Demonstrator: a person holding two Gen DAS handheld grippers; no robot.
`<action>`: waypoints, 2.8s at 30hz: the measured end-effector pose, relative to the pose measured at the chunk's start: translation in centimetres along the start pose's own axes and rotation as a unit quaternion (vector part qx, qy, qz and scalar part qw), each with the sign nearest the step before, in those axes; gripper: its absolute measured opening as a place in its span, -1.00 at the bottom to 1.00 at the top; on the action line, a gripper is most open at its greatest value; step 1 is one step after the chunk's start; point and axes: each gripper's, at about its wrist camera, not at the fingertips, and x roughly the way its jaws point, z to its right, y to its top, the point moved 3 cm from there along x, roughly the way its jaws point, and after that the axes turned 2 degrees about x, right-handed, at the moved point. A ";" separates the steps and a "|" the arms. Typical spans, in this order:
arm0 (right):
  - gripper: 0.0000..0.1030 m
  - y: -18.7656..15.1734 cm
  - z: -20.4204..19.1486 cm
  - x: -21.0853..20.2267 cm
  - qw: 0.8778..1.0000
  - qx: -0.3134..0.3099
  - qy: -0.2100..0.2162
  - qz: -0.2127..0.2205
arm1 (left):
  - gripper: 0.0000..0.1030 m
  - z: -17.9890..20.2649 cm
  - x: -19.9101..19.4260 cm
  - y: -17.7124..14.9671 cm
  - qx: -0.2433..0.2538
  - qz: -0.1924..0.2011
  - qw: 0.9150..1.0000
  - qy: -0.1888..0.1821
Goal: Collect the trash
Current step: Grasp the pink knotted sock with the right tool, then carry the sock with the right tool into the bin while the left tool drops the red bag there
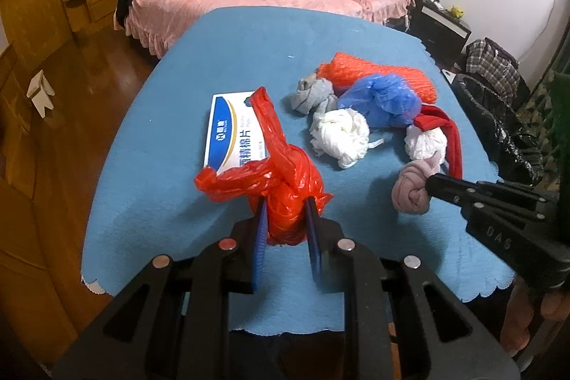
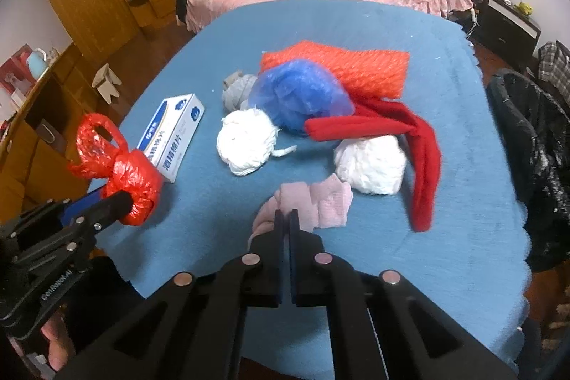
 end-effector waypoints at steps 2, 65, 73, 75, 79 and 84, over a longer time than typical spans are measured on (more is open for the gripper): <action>-0.95 0.2 0.2 -0.6 1.000 -0.001 0.000 0.005 | -0.62 0.3 -0.2 0.0 0.002 0.001 1.000 -0.001; -0.95 8.0 37.9 -10.1 0.994 0.070 -0.087 0.011 | -0.62 38.3 7.4 13.6 0.098 -0.013 0.991 -0.093; -0.95 8.1 43.0 -5.3 0.990 0.101 -0.094 -0.018 | -0.60 42.5 13.2 13.3 0.132 -0.041 0.986 -0.097; -0.95 7.8 43.6 -3.8 0.990 0.102 -0.096 -0.027 | -0.52 43.3 15.0 12.9 0.143 -0.055 0.983 -0.097; -0.86 7.0 44.4 -2.1 0.990 0.104 -0.082 -0.051 | 0.02 43.2 17.3 12.2 0.148 -0.069 0.982 -0.091; -0.60 5.8 44.8 -1.9 0.989 0.111 -0.085 -0.057 | 0.11 42.5 17.8 12.2 0.153 -0.068 0.982 -0.091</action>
